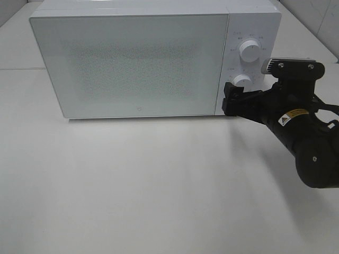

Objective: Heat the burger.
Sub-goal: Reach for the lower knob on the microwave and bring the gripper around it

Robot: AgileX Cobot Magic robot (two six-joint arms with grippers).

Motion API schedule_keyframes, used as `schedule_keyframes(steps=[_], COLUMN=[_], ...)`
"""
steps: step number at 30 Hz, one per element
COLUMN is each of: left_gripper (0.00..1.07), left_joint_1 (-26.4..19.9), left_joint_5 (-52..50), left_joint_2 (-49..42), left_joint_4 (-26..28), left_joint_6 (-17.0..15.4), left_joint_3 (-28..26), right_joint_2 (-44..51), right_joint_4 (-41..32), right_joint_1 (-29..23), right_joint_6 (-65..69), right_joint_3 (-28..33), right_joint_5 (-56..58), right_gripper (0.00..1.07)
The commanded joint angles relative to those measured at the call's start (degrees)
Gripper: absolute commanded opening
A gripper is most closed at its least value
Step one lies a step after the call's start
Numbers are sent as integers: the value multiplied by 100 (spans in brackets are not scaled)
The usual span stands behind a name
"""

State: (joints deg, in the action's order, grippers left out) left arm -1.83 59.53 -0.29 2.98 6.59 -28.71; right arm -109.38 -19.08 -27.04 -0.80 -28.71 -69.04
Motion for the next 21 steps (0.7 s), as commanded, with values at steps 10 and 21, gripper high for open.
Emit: schedule_keyframes(steps=[10, 21], left_gripper=[100, 100], left_joint_1=[-23, -23], left_joint_5=[-40, -40], left_joint_2=[-138, -138], left_joint_4=[57, 57], left_joint_6=[-46, -46], left_joint_3=[29, 29], right_joint_2=[-441, -676], right_joint_4=[29, 0], right_joint_1=[-11, -11], right_joint_6=[46, 80], right_joint_3=[-625, -894], right_joint_5=[-785, -785], right_gripper=[97, 97])
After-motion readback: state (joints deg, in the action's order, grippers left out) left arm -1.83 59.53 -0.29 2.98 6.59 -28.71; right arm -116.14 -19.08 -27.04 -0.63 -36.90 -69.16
